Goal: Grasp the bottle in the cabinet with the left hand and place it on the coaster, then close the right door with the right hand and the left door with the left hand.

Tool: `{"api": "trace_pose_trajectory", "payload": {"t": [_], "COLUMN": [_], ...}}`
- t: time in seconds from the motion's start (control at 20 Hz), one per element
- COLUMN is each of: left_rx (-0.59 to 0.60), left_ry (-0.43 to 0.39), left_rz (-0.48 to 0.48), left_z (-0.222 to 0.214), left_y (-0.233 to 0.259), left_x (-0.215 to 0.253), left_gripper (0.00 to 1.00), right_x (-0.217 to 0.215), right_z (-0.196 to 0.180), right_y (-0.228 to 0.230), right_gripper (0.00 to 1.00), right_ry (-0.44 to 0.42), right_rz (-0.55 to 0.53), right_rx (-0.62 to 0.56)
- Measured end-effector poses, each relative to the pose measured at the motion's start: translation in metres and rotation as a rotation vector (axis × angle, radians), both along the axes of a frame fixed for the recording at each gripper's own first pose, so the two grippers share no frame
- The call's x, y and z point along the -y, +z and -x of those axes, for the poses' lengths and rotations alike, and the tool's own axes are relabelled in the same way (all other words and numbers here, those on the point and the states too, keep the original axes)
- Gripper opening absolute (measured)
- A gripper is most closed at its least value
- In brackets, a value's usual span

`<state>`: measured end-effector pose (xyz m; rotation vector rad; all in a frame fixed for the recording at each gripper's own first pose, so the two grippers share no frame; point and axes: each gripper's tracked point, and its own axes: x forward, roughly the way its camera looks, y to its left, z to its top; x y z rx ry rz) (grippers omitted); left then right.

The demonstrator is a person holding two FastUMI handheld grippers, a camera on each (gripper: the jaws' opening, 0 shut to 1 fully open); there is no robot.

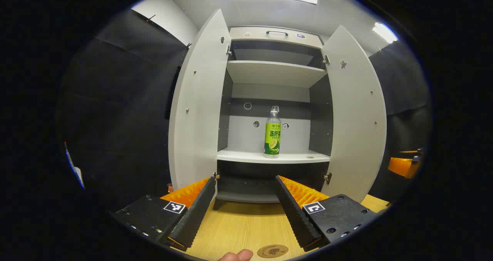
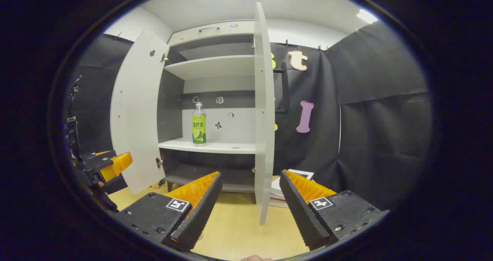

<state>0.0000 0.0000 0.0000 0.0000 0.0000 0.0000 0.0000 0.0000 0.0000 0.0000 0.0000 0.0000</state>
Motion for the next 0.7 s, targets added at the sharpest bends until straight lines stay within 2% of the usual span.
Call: {"api": "trace_pose_trajectory", "payload": {"t": [0.05,0.1,0.15,0.2,0.4,0.45,0.5,0.55,0.6,0.7], "left_rx": [-0.001,-0.004,-0.005,-0.008,-0.016,-0.016,-0.021,-0.030,-0.041,-0.052], "left_ry": [0.000,0.002,0.002,0.003,-0.009,-0.007,-0.007,-0.013,-0.021,-0.040], "left_rz": [-0.005,-0.010,-0.014,-0.017,-0.009,-0.009,-0.006,-0.001,0.004,0.008], "left_z": [0.001,0.001,0.002,0.003,0.003,0.003,0.001,0.000,-0.002,-0.005], "left_y": [-0.001,0.000,-0.001,-0.001,-0.003,-0.004,-0.006,-0.007,-0.008,-0.007], "left_x": [0.000,-0.001,-0.002,-0.002,0.002,0.002,0.002,0.004,0.006,0.011], "left_gripper": [0.99,1.00,0.95,0.95,0.95,0.95,0.95,0.99,0.95,0.95], "right_x": [-0.001,-0.002,-0.003,-0.004,-0.008,-0.008,-0.009,-0.008,-0.009,-0.011], "right_z": [0.000,-0.001,-0.001,-0.001,-0.001,0.000,0.000,0.000,0.001,0.001], "right_y": [-0.001,0.000,-0.001,-0.001,0.001,-0.001,-0.002,-0.003,-0.003,-0.003], "right_gripper": [0.98,0.94,0.98,0.94,0.94,0.98,0.94,0.98,0.94,0.94], "right_ry": [0.002,0.006,0.010,0.014,0.023,0.024,0.027,0.027,0.027,0.035], "right_rz": [-0.002,-0.003,-0.003,-0.003,0.007,0.015,0.023,0.027,0.030,0.029], "right_rx": [0.000,0.000,-0.003,-0.007,-0.006,-0.011,-0.016,-0.015,-0.013,-0.012]}}
